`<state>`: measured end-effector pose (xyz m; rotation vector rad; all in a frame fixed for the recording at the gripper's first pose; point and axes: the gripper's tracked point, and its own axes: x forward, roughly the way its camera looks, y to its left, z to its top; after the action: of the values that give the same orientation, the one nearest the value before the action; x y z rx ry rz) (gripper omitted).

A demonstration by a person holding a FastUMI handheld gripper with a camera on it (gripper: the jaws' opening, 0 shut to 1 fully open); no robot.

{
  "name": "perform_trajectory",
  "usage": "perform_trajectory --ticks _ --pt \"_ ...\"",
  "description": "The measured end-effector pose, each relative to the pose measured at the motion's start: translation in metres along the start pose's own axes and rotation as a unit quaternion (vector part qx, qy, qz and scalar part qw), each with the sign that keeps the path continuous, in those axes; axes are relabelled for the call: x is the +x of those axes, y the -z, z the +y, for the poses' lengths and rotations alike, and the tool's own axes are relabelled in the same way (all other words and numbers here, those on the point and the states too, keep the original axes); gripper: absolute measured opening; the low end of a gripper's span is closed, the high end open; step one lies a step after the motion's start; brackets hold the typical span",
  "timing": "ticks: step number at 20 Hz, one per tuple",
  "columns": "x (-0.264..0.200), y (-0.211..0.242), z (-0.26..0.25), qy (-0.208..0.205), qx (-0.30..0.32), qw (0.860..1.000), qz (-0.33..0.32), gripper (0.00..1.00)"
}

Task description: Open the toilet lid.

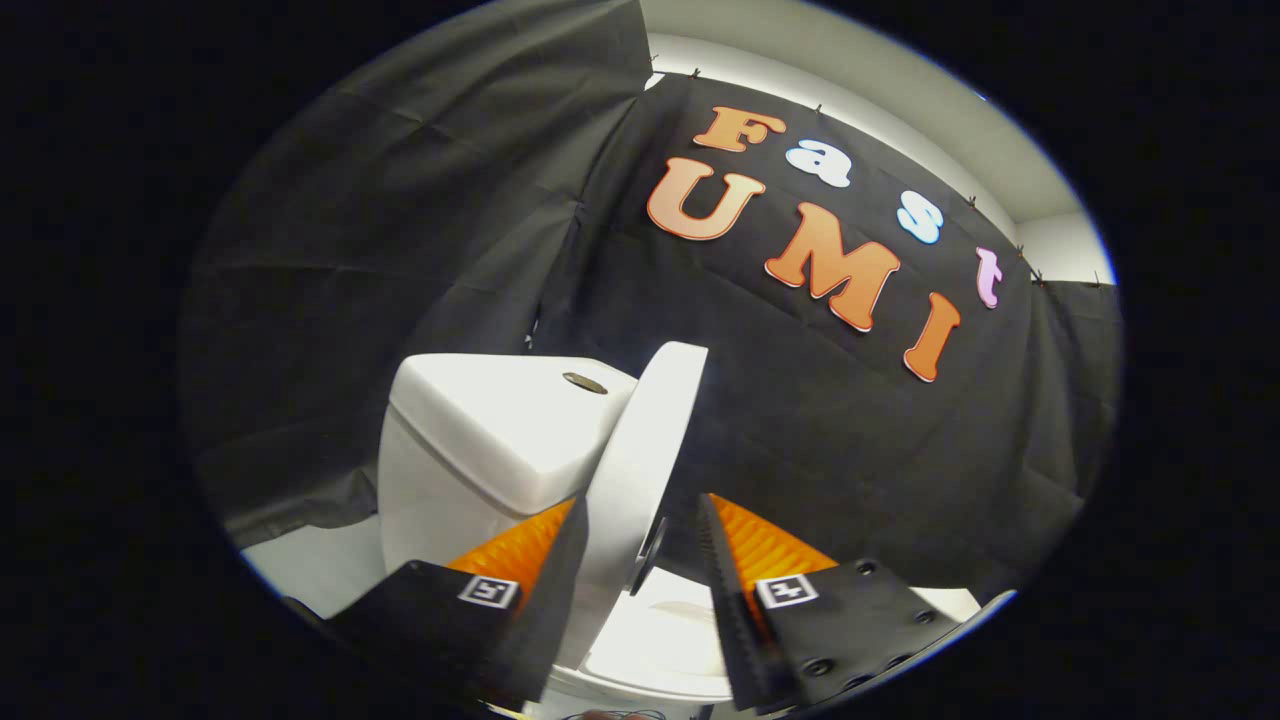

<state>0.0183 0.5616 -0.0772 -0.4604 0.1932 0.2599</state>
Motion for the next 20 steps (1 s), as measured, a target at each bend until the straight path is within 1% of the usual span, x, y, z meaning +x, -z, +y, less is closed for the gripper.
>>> perform_trajectory --ticks 2,3,5,7,10,13,16,18,20 --pt "-0.009 -0.011 -0.004 -0.025 0.021 0.999 -0.015 0.91" --pt "-0.014 -0.017 -0.005 -0.042 0.035 0.998 -0.022 0.94" --pt "-0.023 -0.03 -0.013 -0.07 0.069 0.995 -0.035 0.95" --pt "-0.032 -0.041 -0.036 -0.076 0.094 0.991 -0.048 0.96" --pt "-0.034 -0.045 -0.084 -0.068 0.116 0.99 -0.048 0.96" --pt "-0.04 -0.043 -0.144 -0.051 0.146 0.987 -0.048 0.96" --pt "-0.048 -0.029 -0.193 -0.046 0.17 0.984 -0.033 0.96" --pt "-0.054 -0.017 -0.222 -0.048 0.2 0.978 -0.016 0.96" --pt "-0.062 -0.013 -0.253 -0.037 0.206 0.978 -0.023 0.96"
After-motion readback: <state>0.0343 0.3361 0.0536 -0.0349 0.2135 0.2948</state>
